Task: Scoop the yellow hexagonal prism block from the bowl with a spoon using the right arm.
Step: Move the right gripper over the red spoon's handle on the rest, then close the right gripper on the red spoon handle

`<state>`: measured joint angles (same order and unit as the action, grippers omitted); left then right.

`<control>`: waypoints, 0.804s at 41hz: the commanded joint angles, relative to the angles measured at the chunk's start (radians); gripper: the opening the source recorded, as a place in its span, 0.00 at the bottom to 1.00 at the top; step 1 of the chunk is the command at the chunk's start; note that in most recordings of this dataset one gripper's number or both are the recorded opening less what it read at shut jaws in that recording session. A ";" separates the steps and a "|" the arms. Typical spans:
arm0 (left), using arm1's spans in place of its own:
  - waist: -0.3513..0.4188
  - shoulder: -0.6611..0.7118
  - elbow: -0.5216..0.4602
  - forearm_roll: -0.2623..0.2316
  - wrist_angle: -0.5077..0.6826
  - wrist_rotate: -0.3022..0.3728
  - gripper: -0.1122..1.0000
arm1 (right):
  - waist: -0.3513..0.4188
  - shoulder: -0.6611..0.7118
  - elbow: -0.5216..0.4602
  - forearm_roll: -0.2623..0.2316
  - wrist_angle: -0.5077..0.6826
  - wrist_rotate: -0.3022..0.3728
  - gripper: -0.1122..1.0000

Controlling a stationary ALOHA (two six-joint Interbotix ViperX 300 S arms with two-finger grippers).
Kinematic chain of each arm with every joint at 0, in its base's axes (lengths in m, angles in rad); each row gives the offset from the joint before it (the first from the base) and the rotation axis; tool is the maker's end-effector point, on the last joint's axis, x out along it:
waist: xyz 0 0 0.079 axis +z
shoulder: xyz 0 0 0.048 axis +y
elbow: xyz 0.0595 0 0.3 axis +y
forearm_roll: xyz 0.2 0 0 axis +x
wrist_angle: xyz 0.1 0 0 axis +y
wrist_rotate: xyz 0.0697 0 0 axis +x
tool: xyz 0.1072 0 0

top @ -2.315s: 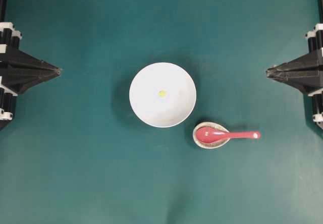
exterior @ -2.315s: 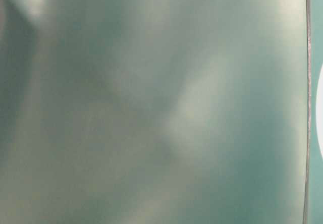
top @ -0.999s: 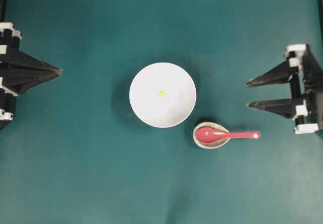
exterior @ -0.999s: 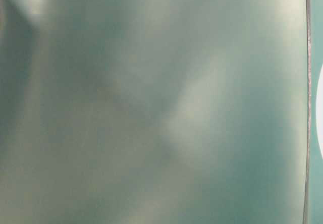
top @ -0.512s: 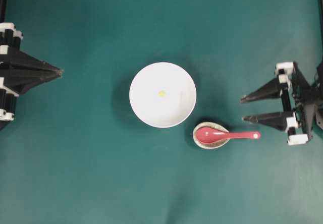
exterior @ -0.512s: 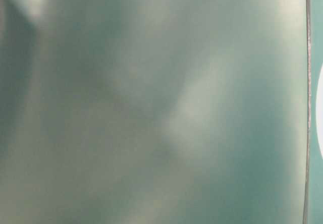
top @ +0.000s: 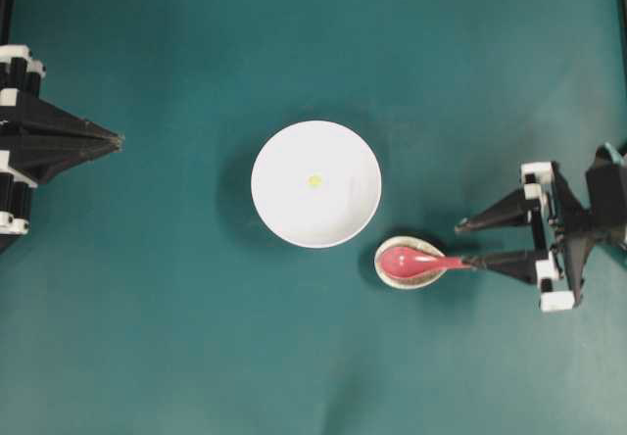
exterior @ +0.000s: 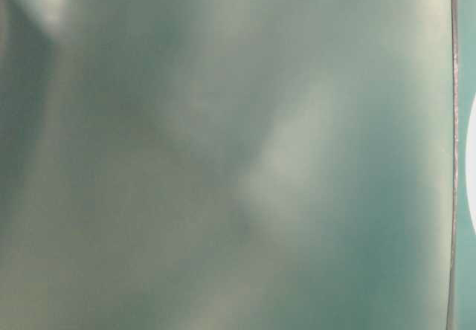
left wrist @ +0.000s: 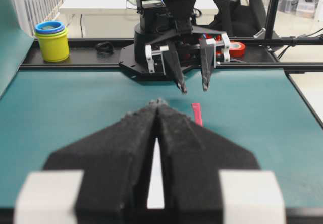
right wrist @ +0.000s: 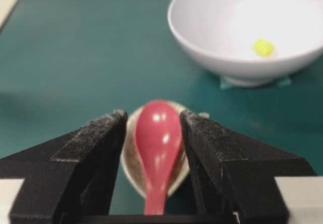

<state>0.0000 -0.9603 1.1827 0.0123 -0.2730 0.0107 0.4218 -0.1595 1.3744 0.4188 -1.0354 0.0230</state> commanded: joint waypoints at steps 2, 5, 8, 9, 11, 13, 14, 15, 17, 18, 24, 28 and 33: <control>0.002 0.009 -0.015 0.003 -0.005 0.002 0.10 | 0.061 0.089 -0.015 0.060 -0.089 -0.002 0.58; 0.002 0.008 -0.015 0.003 0.000 0.003 0.10 | 0.087 0.135 -0.020 0.083 -0.120 -0.002 0.58; 0.002 0.008 -0.015 0.005 0.002 0.003 0.10 | 0.107 0.172 -0.020 0.095 -0.143 -0.002 0.58; 0.002 0.008 -0.015 0.006 0.002 0.003 0.10 | 0.112 0.179 -0.020 0.098 -0.149 -0.003 0.58; 0.002 0.008 -0.015 0.005 0.002 0.003 0.10 | 0.121 0.201 -0.018 0.100 -0.161 -0.002 0.58; 0.002 0.008 -0.015 0.006 0.002 0.003 0.10 | 0.127 0.219 -0.018 0.101 -0.173 -0.002 0.58; 0.002 0.008 -0.015 0.006 0.002 0.003 0.10 | 0.129 0.225 -0.018 0.103 -0.178 -0.002 0.58; 0.002 0.008 -0.015 0.006 0.002 0.003 0.10 | 0.130 0.233 -0.018 0.104 -0.183 -0.002 0.58; 0.002 0.008 -0.015 0.006 0.002 0.003 0.10 | 0.130 0.249 -0.020 0.104 -0.195 -0.002 0.58; 0.000 0.008 -0.015 0.006 0.003 0.003 0.10 | 0.130 0.256 -0.020 0.104 -0.201 -0.002 0.58; 0.000 0.008 -0.015 0.006 0.003 0.005 0.10 | 0.130 0.295 -0.017 0.109 -0.209 -0.002 0.58; 0.002 0.008 -0.015 0.006 0.002 0.005 0.10 | 0.130 0.318 -0.021 0.114 -0.210 -0.002 0.58; 0.002 0.008 -0.015 0.006 0.002 0.005 0.10 | 0.130 0.337 -0.031 0.114 -0.209 -0.002 0.58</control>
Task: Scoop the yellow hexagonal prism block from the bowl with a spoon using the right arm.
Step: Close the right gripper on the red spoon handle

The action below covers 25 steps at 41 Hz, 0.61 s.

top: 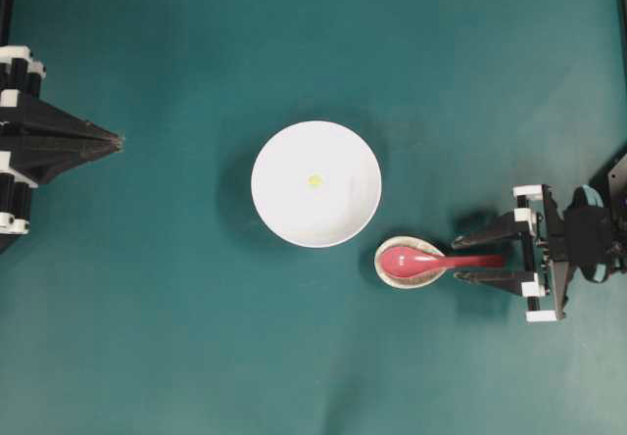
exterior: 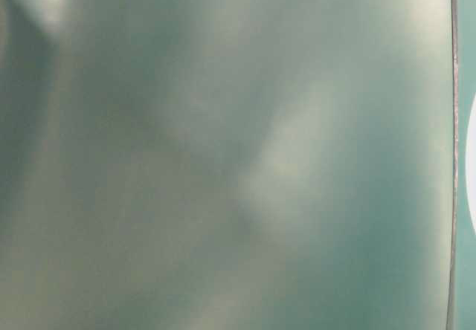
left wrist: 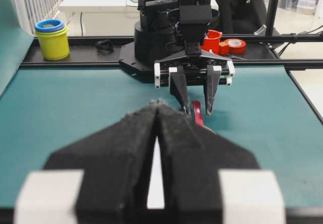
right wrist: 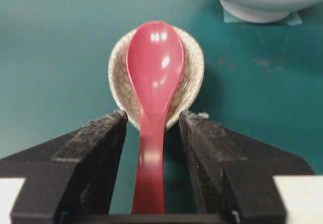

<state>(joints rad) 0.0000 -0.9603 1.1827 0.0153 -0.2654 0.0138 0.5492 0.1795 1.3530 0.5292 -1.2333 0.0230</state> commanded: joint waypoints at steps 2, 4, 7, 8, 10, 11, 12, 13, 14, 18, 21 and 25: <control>0.002 0.008 -0.015 0.003 -0.005 0.002 0.10 | 0.003 0.009 -0.011 0.003 -0.011 -0.002 0.58; 0.002 0.008 -0.015 0.003 -0.003 0.002 0.10 | 0.005 0.018 -0.015 0.003 -0.011 -0.002 0.58; 0.002 0.008 -0.015 0.003 0.002 0.002 0.10 | 0.005 0.026 -0.018 0.003 -0.011 -0.002 0.58; 0.002 0.008 -0.015 0.003 0.003 0.002 0.10 | 0.005 0.028 -0.018 0.002 -0.011 -0.002 0.58; 0.002 0.008 -0.015 0.003 0.005 0.002 0.10 | 0.005 0.031 -0.018 0.002 -0.008 -0.002 0.58; 0.002 0.008 -0.015 0.003 0.005 0.002 0.10 | 0.005 0.031 -0.017 0.002 -0.006 -0.002 0.58; 0.002 0.008 -0.015 0.003 0.005 0.002 0.10 | 0.005 0.031 -0.017 0.002 -0.006 -0.002 0.58; 0.002 0.008 -0.015 0.003 0.005 0.002 0.10 | 0.005 0.031 -0.017 0.002 -0.006 -0.002 0.58; 0.000 0.008 -0.017 0.003 0.005 0.002 0.10 | 0.005 0.031 -0.017 0.002 -0.006 -0.002 0.58; 0.002 0.008 -0.015 0.003 0.005 0.002 0.10 | 0.005 0.032 -0.018 0.002 0.000 -0.002 0.58; 0.002 0.008 -0.017 0.003 0.005 0.002 0.10 | 0.005 0.032 -0.021 0.002 0.012 -0.002 0.58; 0.002 0.008 -0.015 0.003 0.005 0.002 0.10 | 0.005 0.032 -0.028 0.005 0.028 -0.002 0.58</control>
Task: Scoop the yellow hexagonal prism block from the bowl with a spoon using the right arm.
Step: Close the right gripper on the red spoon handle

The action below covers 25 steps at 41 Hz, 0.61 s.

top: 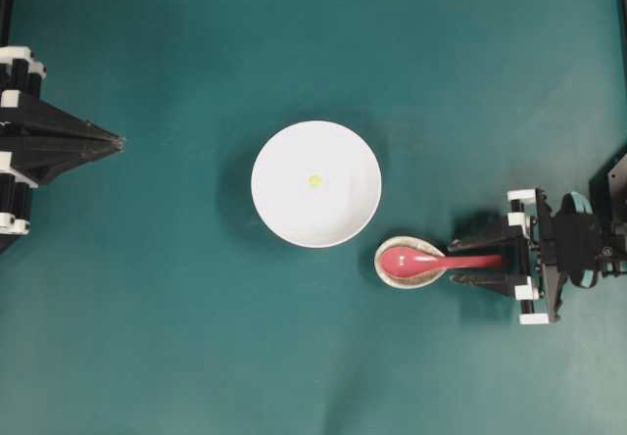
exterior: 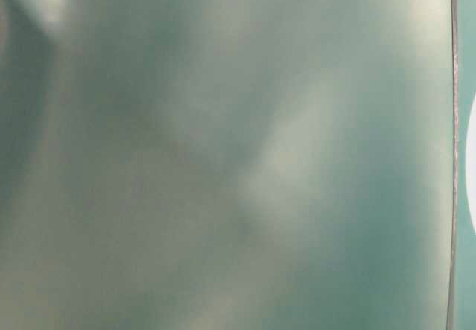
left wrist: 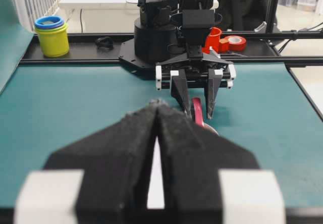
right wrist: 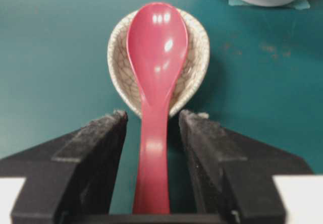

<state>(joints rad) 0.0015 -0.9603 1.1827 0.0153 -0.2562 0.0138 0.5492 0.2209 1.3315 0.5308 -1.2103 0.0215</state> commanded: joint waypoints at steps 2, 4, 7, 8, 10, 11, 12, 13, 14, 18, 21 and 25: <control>-0.002 0.008 -0.017 0.003 -0.005 0.002 0.10 | 0.005 -0.009 -0.006 0.005 0.014 0.002 0.58; 0.000 0.008 -0.017 0.003 -0.005 0.002 0.10 | 0.005 -0.008 -0.008 0.008 0.018 0.003 0.58; -0.002 0.008 -0.015 0.003 -0.005 0.002 0.10 | 0.005 -0.008 -0.008 0.009 0.017 0.012 0.58; 0.000 0.008 -0.015 0.003 -0.005 0.002 0.10 | 0.005 -0.008 -0.008 0.011 0.017 0.014 0.58; 0.000 0.008 -0.015 0.003 -0.005 0.002 0.10 | 0.005 -0.008 -0.006 0.012 0.017 0.017 0.58; 0.000 0.008 -0.015 0.003 -0.005 0.002 0.10 | 0.005 -0.008 -0.006 0.012 0.017 0.017 0.58; -0.002 0.008 -0.015 0.003 -0.005 0.002 0.10 | 0.005 -0.008 -0.006 0.012 0.017 0.018 0.58; 0.000 0.008 -0.015 0.003 -0.005 0.002 0.10 | 0.005 -0.008 -0.006 0.014 0.017 0.018 0.58; 0.000 0.008 -0.017 0.003 -0.005 0.002 0.10 | 0.005 -0.008 -0.006 0.015 0.017 0.018 0.58; 0.000 0.008 -0.017 0.003 -0.005 0.002 0.10 | 0.005 -0.008 -0.006 0.020 0.015 0.018 0.58; 0.000 0.008 -0.015 0.003 -0.005 0.002 0.10 | 0.005 -0.008 -0.008 0.020 0.009 0.018 0.58; 0.000 0.008 -0.017 0.003 0.002 0.002 0.10 | 0.005 -0.008 -0.008 0.021 0.005 0.018 0.54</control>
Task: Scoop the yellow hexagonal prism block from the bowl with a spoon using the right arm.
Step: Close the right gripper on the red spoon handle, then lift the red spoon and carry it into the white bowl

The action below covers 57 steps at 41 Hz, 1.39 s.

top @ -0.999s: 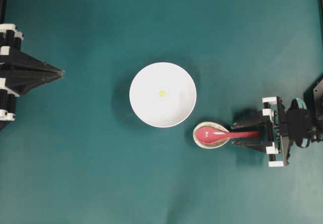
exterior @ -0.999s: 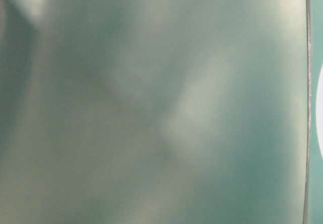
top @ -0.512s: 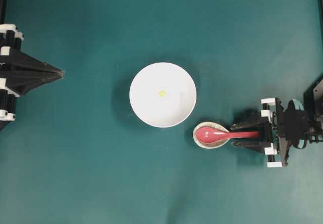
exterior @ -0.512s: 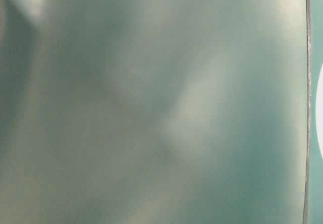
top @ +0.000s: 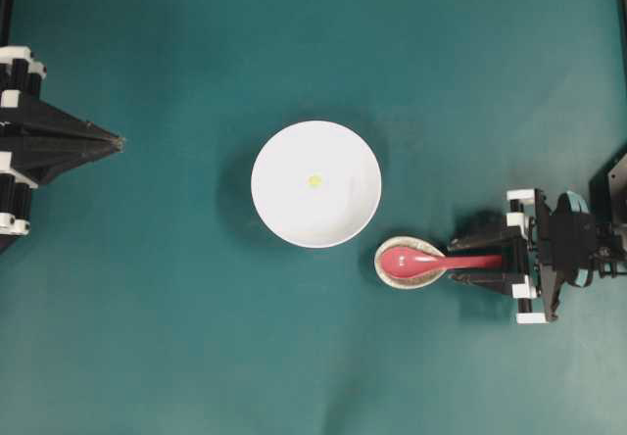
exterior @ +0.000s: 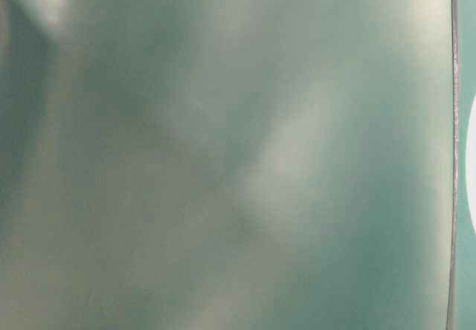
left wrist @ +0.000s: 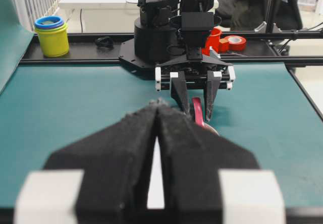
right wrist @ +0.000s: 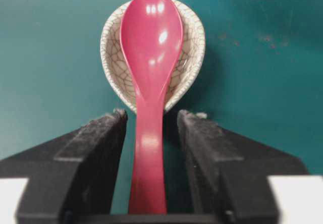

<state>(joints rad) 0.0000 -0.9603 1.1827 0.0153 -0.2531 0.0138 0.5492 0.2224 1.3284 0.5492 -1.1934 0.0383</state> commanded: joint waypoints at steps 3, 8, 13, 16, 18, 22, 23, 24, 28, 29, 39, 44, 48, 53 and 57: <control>0.002 0.008 -0.017 0.003 0.006 0.002 0.10 | 0.005 -0.009 -0.006 0.002 -0.012 0.002 0.45; 0.000 0.006 -0.017 0.003 0.011 0.002 0.10 | 0.005 -0.012 -0.005 0.002 -0.018 0.002 0.30; 0.002 0.005 -0.018 0.003 0.011 0.002 0.10 | 0.005 -0.044 -0.002 0.002 -0.023 0.002 0.30; 0.002 0.003 -0.018 0.003 0.011 0.002 0.10 | 0.005 -0.077 0.003 0.000 -0.020 0.000 0.30; 0.002 0.002 -0.018 0.003 0.012 0.002 0.10 | 0.005 -0.104 0.008 0.000 -0.015 -0.003 0.30; 0.002 0.003 -0.017 0.003 0.011 0.000 0.10 | 0.003 -0.170 0.014 0.000 0.000 -0.015 0.30; 0.002 0.003 -0.018 0.003 0.012 0.000 0.10 | 0.002 -0.192 0.015 0.002 0.008 -0.018 0.30; 0.002 0.005 -0.017 0.003 0.012 0.000 0.10 | 0.000 -0.207 0.017 0.000 0.014 -0.021 0.30; 0.002 0.008 -0.017 0.003 0.009 0.000 0.10 | -0.018 -0.287 0.020 0.000 0.069 -0.046 0.30; 0.002 0.008 -0.017 0.003 0.009 0.000 0.10 | -0.026 -0.311 0.018 0.000 0.091 -0.057 0.30; 0.002 0.008 -0.017 0.003 0.009 0.002 0.10 | -0.130 -0.522 -0.023 0.000 0.353 -0.175 0.30; 0.002 0.008 -0.017 0.003 0.006 0.000 0.10 | -0.222 -0.634 -0.083 0.000 0.591 -0.244 0.30; 0.002 0.009 -0.017 0.003 0.006 0.000 0.10 | -0.313 -0.706 -0.150 -0.002 0.815 -0.296 0.30; 0.002 0.009 -0.015 0.003 0.012 0.002 0.10 | -0.426 -0.755 -0.249 -0.003 1.075 -0.341 0.30; 0.002 0.009 -0.017 0.003 0.012 0.002 0.10 | -0.509 -0.759 -0.322 -0.005 1.236 -0.360 0.30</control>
<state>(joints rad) 0.0000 -0.9603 1.1827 0.0153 -0.2362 0.0138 0.0966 -0.5262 1.0753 0.5476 -0.0675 -0.3114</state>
